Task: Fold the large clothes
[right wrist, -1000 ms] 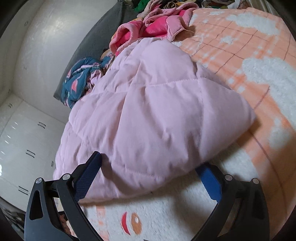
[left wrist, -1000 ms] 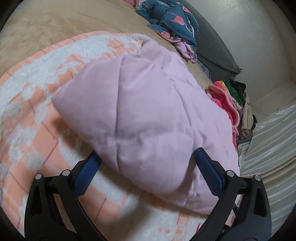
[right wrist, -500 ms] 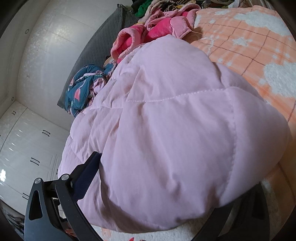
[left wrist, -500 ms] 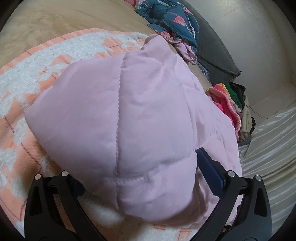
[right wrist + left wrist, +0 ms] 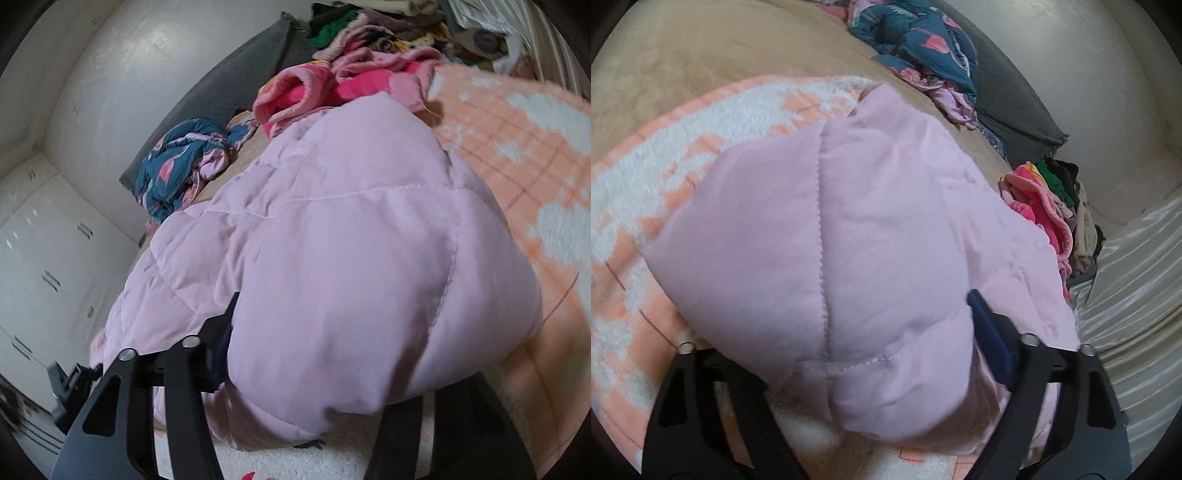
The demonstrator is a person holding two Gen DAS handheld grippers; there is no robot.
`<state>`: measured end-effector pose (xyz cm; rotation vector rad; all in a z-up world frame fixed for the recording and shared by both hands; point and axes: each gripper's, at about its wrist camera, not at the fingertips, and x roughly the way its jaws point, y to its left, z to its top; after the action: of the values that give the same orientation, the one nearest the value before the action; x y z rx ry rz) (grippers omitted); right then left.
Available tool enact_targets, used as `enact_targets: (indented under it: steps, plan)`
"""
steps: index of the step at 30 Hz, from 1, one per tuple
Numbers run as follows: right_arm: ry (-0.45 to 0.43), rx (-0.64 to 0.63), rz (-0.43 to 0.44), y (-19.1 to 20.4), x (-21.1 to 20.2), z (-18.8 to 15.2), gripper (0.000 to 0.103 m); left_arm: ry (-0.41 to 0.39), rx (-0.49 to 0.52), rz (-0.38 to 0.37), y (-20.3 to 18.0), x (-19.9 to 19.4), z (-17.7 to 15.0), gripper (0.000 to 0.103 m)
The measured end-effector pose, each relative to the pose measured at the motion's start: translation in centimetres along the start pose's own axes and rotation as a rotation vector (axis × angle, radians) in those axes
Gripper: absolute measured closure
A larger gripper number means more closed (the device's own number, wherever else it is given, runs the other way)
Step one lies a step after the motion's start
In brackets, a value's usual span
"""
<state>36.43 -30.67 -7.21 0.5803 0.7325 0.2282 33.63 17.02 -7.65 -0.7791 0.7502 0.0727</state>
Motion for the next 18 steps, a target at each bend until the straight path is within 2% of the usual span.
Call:
enact_targets:
  steps: [5,7,11,18]
  plan:
    - [-0.011,-0.140,-0.047,2.3,-0.8,0.4,0.064,-0.005,0.072,0.021,-1.4,-1.1,0.4,0.061]
    - [-0.019,-0.209,-0.069,3.5,-1.2,0.6,0.067,-0.030,0.121,0.032,-2.4,-1.9,0.5,0.068]
    - [-0.044,-0.322,-0.095,5.5,-2.8,0.2,0.070,-0.077,0.180,0.060,-3.9,-3.7,0.4,0.071]
    - [-0.066,-0.426,-0.092,7.7,-6.2,-1.3,0.071,-0.092,0.209,0.064,-3.7,-6.8,-0.1,0.071]
